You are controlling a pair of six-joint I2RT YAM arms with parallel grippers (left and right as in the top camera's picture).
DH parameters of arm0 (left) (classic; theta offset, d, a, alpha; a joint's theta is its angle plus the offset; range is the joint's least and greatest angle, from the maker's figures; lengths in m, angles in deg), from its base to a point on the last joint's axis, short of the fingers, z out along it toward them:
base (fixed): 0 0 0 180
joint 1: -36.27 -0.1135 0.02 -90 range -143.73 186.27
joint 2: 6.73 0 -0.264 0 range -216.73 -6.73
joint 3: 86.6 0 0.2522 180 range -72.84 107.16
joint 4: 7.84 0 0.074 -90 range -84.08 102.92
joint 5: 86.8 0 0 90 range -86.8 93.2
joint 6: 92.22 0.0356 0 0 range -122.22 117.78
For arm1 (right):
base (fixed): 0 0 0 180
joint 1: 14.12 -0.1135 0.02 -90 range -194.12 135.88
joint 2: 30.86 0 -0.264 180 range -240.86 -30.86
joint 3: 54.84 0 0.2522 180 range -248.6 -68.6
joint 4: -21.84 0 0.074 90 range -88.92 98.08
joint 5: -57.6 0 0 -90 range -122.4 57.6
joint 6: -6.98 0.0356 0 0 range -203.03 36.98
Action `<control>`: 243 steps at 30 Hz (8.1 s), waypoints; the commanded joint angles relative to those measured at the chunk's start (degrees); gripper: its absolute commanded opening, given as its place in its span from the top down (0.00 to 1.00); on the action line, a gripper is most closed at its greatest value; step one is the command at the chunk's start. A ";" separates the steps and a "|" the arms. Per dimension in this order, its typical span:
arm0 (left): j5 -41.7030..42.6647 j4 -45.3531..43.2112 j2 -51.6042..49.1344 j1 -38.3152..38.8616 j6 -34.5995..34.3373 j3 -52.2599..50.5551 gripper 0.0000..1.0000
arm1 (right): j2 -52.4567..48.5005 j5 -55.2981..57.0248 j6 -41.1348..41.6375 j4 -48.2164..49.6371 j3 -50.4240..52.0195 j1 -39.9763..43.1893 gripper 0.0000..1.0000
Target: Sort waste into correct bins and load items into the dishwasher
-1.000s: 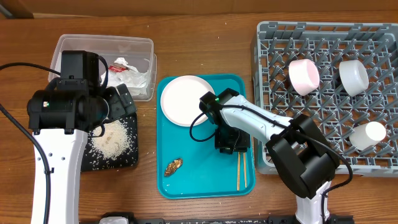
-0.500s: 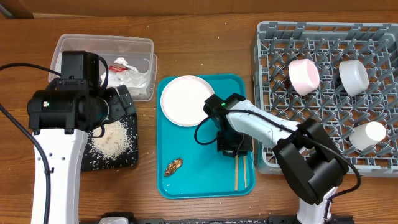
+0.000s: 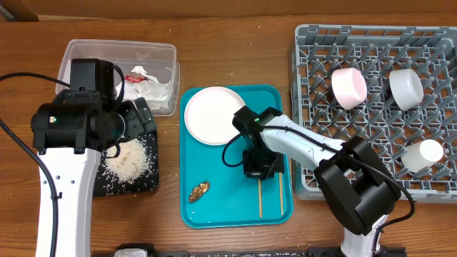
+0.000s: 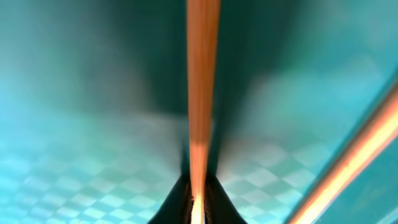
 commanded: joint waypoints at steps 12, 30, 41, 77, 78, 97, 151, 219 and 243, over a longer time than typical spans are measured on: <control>0.26 0.07 -0.39 -0.31 1.14 0.00 0.01 | 2.80 3.91 -3.15 -1.44 -2.49 -0.07 0.96; 0.28 -0.07 -0.39 -0.28 1.14 0.00 0.01 | 14.05 9.22 -22.69 -17.88 -21.14 22.36 0.96; 0.28 0.04 -0.39 -0.28 1.11 0.00 0.01 | 10.16 11.56 -23.26 -13.92 -15.87 25.90 0.96; 0.28 0.13 -0.39 -0.28 1.11 0.00 0.00 | 9.88 8.02 -9.57 -2.80 -3.96 4.46 0.63; 0.28 0.13 -0.39 -0.28 1.11 0.00 0.00 | 9.57 8.90 -9.38 -1.88 -2.58 4.13 0.63; 0.28 0.13 -0.39 -0.28 1.11 0.00 0.01 | 9.01 11.15 -3.41 7.30 12.83 3.10 0.58; 9.11 -6.69 -2.08 16.94 7.13 -21.09 0.00 | 19.17 11.32 -29.09 -13.51 -12.50 27.82 0.96; 13.75 -28.37 -10.21 28.30 2.93 -42.86 0.43 | 26.40 6.80 -24.92 -13.86 -13.75 39.45 0.60; 13.27 -28.24 -10.19 28.22 -6.01 -43.78 0.96 | 26.40 6.82 -24.92 -14.47 -13.75 39.45 0.61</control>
